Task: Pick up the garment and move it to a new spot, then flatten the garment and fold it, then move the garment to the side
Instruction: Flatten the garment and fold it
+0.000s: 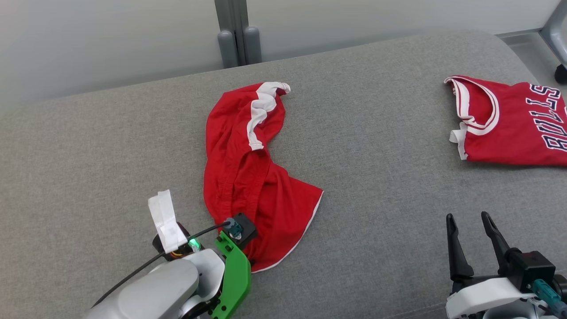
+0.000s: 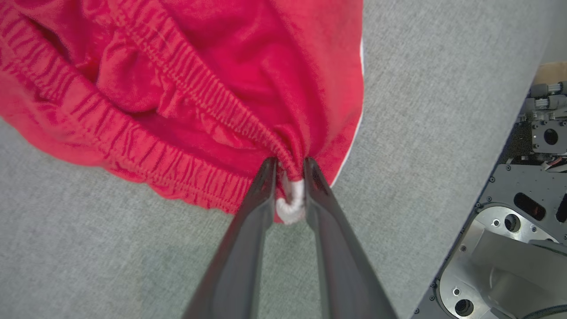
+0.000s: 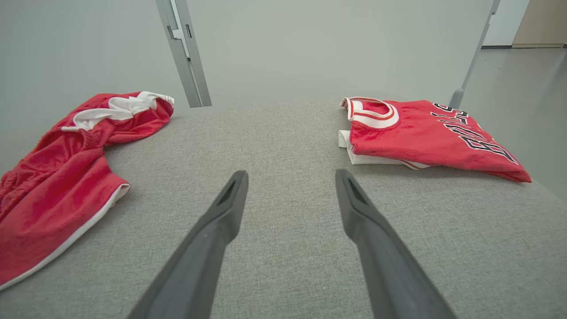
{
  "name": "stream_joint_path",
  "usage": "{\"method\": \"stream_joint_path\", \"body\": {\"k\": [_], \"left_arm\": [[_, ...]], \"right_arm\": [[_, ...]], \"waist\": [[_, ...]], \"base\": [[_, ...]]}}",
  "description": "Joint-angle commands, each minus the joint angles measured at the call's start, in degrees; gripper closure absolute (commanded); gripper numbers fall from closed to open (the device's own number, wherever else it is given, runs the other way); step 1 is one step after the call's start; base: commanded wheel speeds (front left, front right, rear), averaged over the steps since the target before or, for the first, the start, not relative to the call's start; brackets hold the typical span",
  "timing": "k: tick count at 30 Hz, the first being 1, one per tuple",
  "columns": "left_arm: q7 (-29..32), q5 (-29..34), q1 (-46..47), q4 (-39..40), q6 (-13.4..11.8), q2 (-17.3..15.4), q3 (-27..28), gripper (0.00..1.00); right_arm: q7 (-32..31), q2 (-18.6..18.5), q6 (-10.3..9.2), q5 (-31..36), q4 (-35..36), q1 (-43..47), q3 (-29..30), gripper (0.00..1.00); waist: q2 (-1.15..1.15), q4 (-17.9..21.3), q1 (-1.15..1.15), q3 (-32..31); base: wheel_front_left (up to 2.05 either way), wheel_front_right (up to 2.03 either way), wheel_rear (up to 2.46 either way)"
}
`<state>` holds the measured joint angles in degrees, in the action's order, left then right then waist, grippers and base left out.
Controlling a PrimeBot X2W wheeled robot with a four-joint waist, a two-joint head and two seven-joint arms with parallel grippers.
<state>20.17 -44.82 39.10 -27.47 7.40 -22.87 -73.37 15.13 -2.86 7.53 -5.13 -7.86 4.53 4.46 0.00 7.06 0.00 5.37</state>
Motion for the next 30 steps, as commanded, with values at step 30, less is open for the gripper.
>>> {"method": "stream_joint_path", "body": {"k": [30], "left_arm": [[-9.88, -21.03, 13.87, 9.14, -3.78, 3.46, 19.69, 1.00]], "right_arm": [[-0.01, -0.07, -0.09, -2.37, -1.08, -1.47, -1.21, 0.00]], "waist": [[0.00, 3.17, 0.00, -0.66]], "base": [[0.00, 0.00, 0.00]]}}
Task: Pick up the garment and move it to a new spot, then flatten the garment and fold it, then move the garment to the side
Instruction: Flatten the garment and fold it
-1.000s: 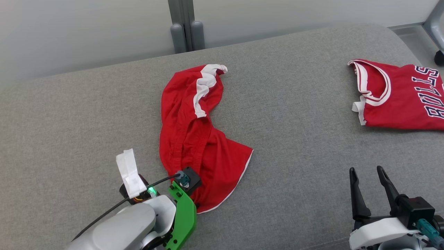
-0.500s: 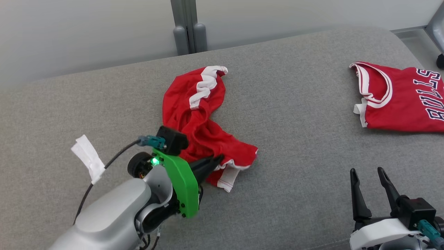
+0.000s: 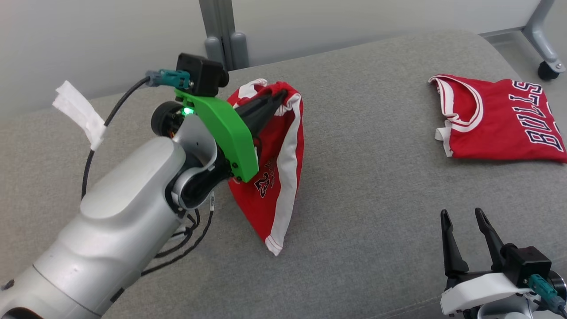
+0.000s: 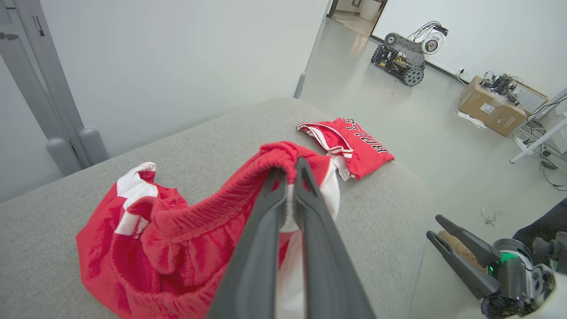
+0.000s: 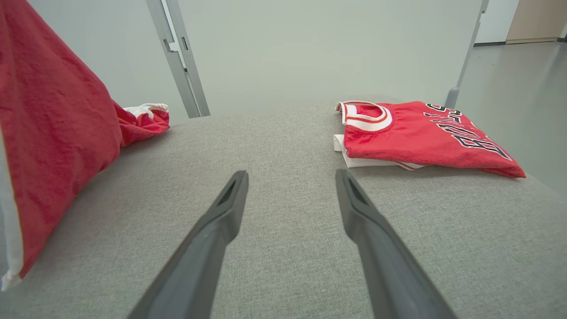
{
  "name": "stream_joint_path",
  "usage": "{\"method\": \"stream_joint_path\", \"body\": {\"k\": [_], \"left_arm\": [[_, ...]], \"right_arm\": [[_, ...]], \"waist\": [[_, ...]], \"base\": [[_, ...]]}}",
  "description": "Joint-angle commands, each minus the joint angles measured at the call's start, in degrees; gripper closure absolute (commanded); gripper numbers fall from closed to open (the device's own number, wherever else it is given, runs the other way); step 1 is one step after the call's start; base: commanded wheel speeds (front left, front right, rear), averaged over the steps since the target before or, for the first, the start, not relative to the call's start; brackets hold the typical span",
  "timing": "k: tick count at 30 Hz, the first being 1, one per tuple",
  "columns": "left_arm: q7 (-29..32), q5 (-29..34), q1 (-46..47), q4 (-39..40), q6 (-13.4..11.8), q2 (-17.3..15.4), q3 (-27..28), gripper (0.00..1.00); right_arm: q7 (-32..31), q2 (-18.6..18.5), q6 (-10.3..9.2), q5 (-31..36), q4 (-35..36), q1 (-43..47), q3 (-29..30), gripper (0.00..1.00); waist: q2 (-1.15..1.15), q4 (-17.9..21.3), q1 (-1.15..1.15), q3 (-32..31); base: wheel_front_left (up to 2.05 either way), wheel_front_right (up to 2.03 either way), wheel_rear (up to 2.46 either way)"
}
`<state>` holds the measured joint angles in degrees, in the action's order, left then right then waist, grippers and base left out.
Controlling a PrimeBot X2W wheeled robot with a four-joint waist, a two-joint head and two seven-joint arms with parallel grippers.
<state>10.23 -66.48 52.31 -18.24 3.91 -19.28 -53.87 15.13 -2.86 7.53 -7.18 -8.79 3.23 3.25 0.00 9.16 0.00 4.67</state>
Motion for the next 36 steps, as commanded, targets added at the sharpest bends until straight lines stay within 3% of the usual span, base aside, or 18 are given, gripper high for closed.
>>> {"method": "stream_joint_path", "body": {"k": [1, 8, 12, 15, 18, 24, 29, 35, 36], "left_arm": [[-0.24, 1.13, 1.83, -1.28, -0.83, 0.32, 0.44, 1.00], [-5.25, 2.44, 6.60, -7.09, -3.96, 4.06, 3.48, 1.00], [-4.97, 0.06, 3.56, -6.30, -2.50, 4.75, 3.59, 1.00], [-3.09, -1.71, -0.77, -2.69, -1.48, 2.41, 2.55, 1.00], [-1.53, -4.38, -8.53, 2.97, -1.98, -1.18, 1.44, 1.00], [-2.36, -5.40, -24.65, 9.11, -6.16, -9.40, -2.00, 1.00], [-4.00, -5.65, -30.79, 3.40, -7.36, -10.00, -3.77, 1.00], [-7.53, -6.61, -30.58, -5.11, -4.97, -6.87, -2.31, 1.00], [-8.11, -6.37, -30.22, -6.25, -4.40, -6.27, -2.36, 0.78]], "right_arm": [[-0.01, -0.07, -0.09, -0.59, -0.27, -0.23, -0.14, 0.00], [-0.01, -0.06, -0.09, -2.06, -0.83, 0.76, 0.07, 0.00], [0.00, -0.06, -0.08, -2.25, -0.58, 1.51, 0.95, 0.00], [-0.01, -0.05, -0.09, -1.79, -0.42, 2.31, 1.93, 0.00], [-0.01, -0.06, -0.09, -1.31, -0.20, 2.72, 2.90, 0.00], [-0.01, -0.06, -0.08, -0.66, 0.37, 3.07, 2.92, 0.00], [0.00, -0.06, -0.09, 0.50, 0.31, 1.64, 2.07, 0.00], [0.00, -0.09, -0.09, 2.13, 0.17, 0.94, 2.38, 0.00], [-0.01, -0.08, -0.09, 2.34, 0.12, 1.09, 2.34, 0.00]], "waist": [[0.00, 1.72, 0.00, 0.07], [0.00, 4.70, 0.00, 0.01], [0.00, 4.66, 0.00, -0.13], [0.00, 3.60, 0.00, -0.33], [0.00, 1.86, 0.00, -0.87], [0.00, -2.82, 0.00, -0.42], [0.00, -6.66, 0.00, 0.64], [0.00, -9.47, 0.00, 0.57], [0.00, -9.73, 0.00, 0.41]], "base": [[0.00, 0.00, 0.00], [0.00, 0.00, 0.00], [0.00, 0.00, 0.00], [0.00, 0.00, 0.00], [0.00, 0.00, 0.00], [0.00, 0.00, 0.00], [0.00, 0.00, 0.00], [0.00, 0.00, 0.00], [0.00, 0.00, 0.00]]}}
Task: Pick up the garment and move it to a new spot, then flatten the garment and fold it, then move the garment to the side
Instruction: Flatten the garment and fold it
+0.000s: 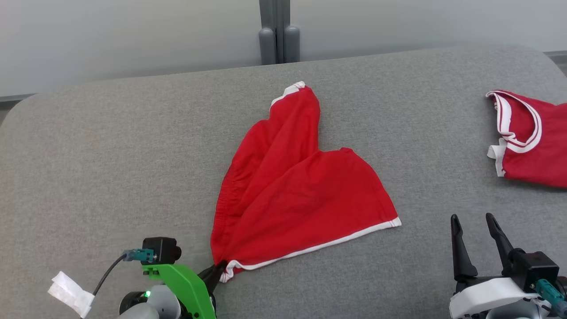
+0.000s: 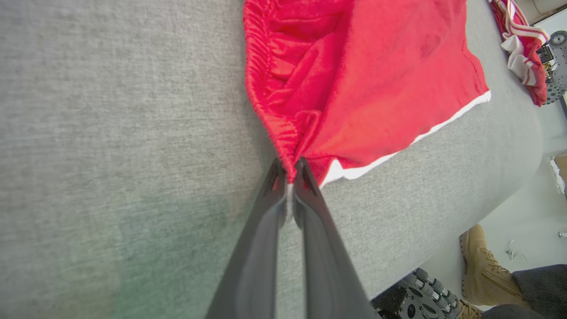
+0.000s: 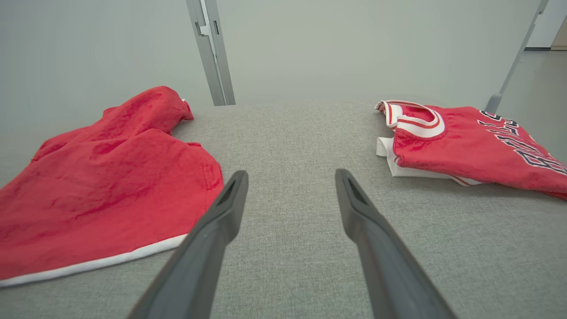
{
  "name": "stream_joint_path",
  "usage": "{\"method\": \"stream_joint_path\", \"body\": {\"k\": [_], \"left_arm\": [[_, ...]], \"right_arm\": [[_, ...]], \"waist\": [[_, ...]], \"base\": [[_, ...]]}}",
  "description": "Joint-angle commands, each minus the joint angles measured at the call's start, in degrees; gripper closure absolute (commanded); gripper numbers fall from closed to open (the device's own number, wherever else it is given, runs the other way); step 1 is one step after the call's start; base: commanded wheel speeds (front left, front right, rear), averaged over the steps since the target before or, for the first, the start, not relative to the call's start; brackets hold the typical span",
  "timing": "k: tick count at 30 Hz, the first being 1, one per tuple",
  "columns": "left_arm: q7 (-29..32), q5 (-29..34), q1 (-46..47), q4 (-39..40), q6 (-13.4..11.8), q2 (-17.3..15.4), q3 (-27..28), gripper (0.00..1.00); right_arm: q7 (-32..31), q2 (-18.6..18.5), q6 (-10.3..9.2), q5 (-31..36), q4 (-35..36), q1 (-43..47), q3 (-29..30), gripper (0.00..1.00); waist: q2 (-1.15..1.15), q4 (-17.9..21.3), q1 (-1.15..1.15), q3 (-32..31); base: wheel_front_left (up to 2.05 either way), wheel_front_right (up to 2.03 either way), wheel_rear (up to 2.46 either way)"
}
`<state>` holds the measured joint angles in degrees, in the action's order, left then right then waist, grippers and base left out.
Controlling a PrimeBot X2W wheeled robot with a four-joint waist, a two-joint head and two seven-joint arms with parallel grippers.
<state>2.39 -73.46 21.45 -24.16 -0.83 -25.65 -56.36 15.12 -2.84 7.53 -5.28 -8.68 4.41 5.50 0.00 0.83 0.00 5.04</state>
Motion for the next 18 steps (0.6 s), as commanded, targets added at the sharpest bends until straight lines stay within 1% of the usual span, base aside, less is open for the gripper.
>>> {"method": "stream_joint_path", "body": {"k": [1, 2, 3, 4, 7, 11, 13, 16, 18], "left_arm": [[-0.90, 0.79, 0.81, -1.15, 0.73, 0.51, 0.20, 0.68], [-1.81, 0.83, 0.95, -1.98, 1.21, 0.89, 0.45, 0.50], [-2.71, 1.25, 1.12, -2.58, 1.52, 0.97, 0.59, 0.10], [-3.64, 1.55, 1.21, -3.24, 1.86, 1.00, 0.70, 0.00], [-7.50, 3.49, 1.05, -3.69, 2.81, 1.08, 0.77, 0.00], [-14.37, 5.36, -1.22, -2.23, 2.00, 1.29, 2.39, 0.00], [-16.50, 6.77, -2.35, -0.66, 1.14, 1.44, 4.04, 0.00], [-17.50, 10.17, -4.53, 1.73, -0.50, 1.73, 6.17, 0.00], [-17.67, 14.18, -5.94, 4.16, -1.95, 2.54, 10.71, 0.00]], "right_arm": [[0.00, -0.10, -0.09, 0.56, -0.04, 0.05, 0.10, 0.00], [0.01, -0.11, -0.09, 0.63, -0.11, 0.24, 0.14, 0.00], [0.01, -0.11, -0.09, 0.62, -0.16, 0.40, 0.11, 0.00], [0.01, -0.10, -0.09, 0.62, -0.23, 0.63, 0.05, 0.00], [0.01, -0.10, -0.09, 0.30, -0.41, 1.31, -0.11, 0.00], [0.00, -0.11, -0.09, -0.09, -0.12, 1.97, 0.14, 0.00], [0.01, -0.11, -0.09, -0.04, 0.34, 2.41, 0.78, 0.00], [0.01, -0.09, -0.09, 0.29, 0.87, 2.76, 1.87, 0.00], [0.01, -0.11, -0.08, 0.64, 1.34, 3.11, 2.75, 0.00]], "waist": [[0.00, -1.54, 0.00, -0.06], [0.00, -1.71, 0.00, -0.24], [0.00, -1.79, 0.00, -0.37], [0.00, -1.87, 0.00, -0.56], [0.00, -1.90, 0.00, -1.23], [0.00, -1.66, 0.00, -2.01], [0.00, -1.59, 0.00, -2.37], [0.00, -1.83, 0.00, -2.83], [0.00, -2.26, 0.00, -3.09]], "base": [[0.00, 0.00, 0.00], [0.00, 0.00, 0.00], [0.00, 0.00, 0.00], [0.00, 0.00, 0.00], [0.00, 0.00, 0.00], [0.00, 0.00, 0.00], [0.00, 0.00, 0.00], [0.00, 0.00, 0.00], [0.00, 0.00, 0.00]]}}
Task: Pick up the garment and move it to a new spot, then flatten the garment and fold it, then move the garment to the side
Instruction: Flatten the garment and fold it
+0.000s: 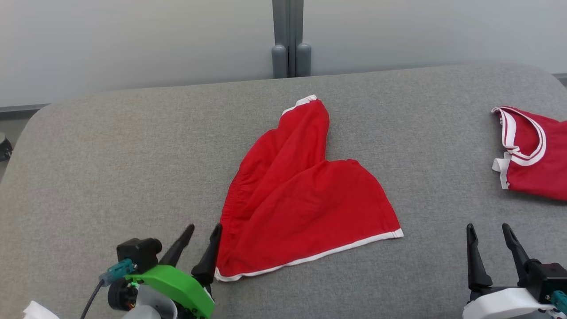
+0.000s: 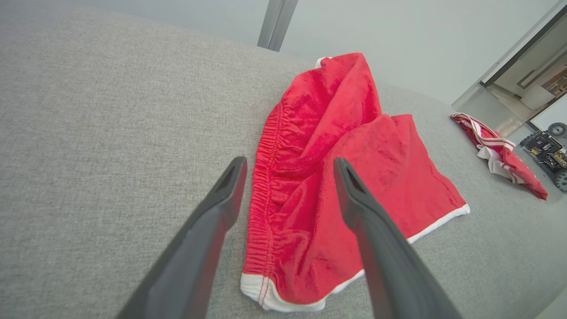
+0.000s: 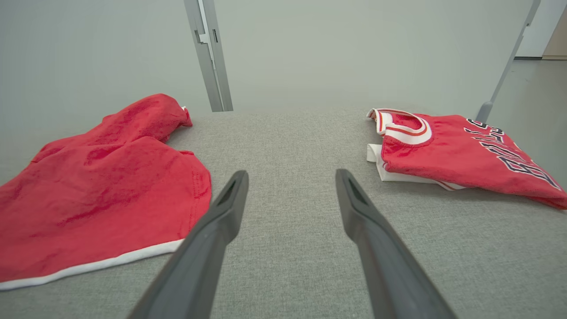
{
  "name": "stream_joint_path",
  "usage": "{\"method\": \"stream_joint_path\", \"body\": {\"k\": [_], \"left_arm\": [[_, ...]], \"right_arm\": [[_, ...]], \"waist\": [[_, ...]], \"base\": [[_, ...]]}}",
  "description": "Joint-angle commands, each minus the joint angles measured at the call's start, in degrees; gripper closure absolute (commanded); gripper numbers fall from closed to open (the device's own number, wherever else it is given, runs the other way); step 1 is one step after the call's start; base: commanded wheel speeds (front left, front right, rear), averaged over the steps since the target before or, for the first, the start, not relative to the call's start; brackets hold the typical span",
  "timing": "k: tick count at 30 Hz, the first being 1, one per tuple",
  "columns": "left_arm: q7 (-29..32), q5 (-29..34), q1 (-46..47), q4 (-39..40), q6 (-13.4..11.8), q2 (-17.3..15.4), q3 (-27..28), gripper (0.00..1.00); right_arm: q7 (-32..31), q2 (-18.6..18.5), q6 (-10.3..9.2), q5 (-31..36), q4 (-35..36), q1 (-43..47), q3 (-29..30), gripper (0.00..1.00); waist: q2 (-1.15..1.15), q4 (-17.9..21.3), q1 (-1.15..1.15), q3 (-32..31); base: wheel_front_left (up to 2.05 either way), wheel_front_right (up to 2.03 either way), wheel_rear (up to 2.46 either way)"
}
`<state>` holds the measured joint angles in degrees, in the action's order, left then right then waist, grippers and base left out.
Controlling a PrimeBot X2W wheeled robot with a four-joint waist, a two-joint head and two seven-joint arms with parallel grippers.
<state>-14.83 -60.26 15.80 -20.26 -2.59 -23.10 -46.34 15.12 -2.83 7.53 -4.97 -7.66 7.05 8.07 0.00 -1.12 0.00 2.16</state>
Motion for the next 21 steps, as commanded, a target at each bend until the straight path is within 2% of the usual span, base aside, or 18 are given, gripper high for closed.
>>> {"method": "stream_joint_path", "body": {"k": [1, 4, 12, 17, 21], "left_arm": [[-0.35, 4.24, -1.91, 1.60, -1.09, 0.54, 3.37, 0.00], [-0.31, 11.40, -6.87, 4.91, -2.49, 3.71, 11.04, 0.00], [-0.30, 32.57, -16.32, 10.29, 0.40, 12.62, 26.66, 0.00], [-0.30, 41.77, -20.26, 12.04, 4.40, 17.05, 34.77, 0.00], [-0.30, 45.39, -21.48, 11.35, 7.14, 18.88, 37.97, 0.00]], "right_arm": [[0.00, -0.12, -0.09, 0.55, 0.50, 0.75, 0.58, 0.00], [0.01, -0.12, -0.09, 0.76, 1.04, 1.03, 1.56, 0.00], [0.00, -0.11, -0.09, 1.65, 1.73, 0.88, 2.26, 0.00], [0.01, -0.11, -0.09, 1.84, 1.29, 0.82, 1.35, 0.00], [0.00, -0.11, -0.09, 1.51, 0.58, 1.04, 0.87, 0.00]], "waist": [[0.00, -0.49, 0.00, -0.43], [0.00, -0.94, 0.00, -1.06], [0.00, -1.68, 0.00, -2.06], [0.00, -1.60, 0.00, -2.39], [0.00, -1.48, 0.00, -2.59]], "base": [[0.00, 0.00, 0.00], [0.00, 0.00, 0.00], [0.00, 0.00, 0.00], [0.00, 0.00, 0.00], [0.00, 0.00, 0.00]]}}
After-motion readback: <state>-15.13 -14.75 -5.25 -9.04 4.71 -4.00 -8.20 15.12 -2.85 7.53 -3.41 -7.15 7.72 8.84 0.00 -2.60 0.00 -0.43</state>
